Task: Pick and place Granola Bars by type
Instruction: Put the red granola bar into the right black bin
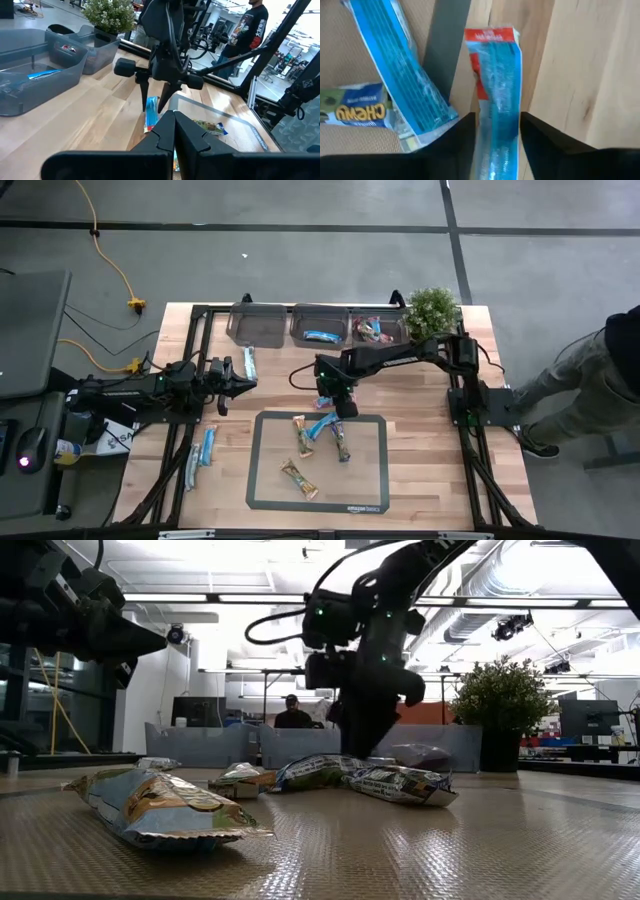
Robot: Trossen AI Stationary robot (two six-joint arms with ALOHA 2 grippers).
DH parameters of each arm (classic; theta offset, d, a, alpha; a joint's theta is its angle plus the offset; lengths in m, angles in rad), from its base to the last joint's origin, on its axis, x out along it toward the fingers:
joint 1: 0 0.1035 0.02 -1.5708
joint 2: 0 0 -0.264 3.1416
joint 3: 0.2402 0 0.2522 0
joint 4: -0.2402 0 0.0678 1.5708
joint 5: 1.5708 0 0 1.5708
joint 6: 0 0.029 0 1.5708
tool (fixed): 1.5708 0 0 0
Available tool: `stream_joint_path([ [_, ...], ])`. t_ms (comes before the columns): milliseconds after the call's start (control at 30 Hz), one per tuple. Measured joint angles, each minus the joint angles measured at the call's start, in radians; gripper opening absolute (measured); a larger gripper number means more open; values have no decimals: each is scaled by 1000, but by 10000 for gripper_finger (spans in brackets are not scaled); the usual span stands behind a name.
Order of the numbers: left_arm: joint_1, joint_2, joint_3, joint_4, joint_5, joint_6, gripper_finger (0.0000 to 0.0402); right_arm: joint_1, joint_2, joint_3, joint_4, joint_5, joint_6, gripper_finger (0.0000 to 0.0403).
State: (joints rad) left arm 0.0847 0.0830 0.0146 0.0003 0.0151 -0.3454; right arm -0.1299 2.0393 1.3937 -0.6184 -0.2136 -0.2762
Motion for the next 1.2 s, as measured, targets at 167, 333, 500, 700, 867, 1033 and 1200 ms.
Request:
stream_joint_path([
  [167, 0, 0, 0, 0, 0, 0, 0, 0, 10, 0, 0, 56, -1, 200],
  [333, 0, 0, 0, 0, 0, 0, 0, -1, 24, 0, -9, 99, 6, 221],
  [500, 0, 0, 0, 0, 0, 0, 0, 11, 62, 5, -55, 115, 6, 209],
  [700, 0, 0, 0, 0, 0, 0, 0, 11, 67, 3, -34, 118, 60, 188],
  [867, 0, 0, 0, 0, 0, 0, 0, 13, 69, 3, -30, 114, 68, 164],
  [1033, 0, 0, 0, 0, 0, 0, 0, 17, 69, 2, -27, 111, 80, 133],
  [1200, 0, 0, 0, 0, 0, 0, 0, 18, 69, 1, -24, 108, 94, 107],
])
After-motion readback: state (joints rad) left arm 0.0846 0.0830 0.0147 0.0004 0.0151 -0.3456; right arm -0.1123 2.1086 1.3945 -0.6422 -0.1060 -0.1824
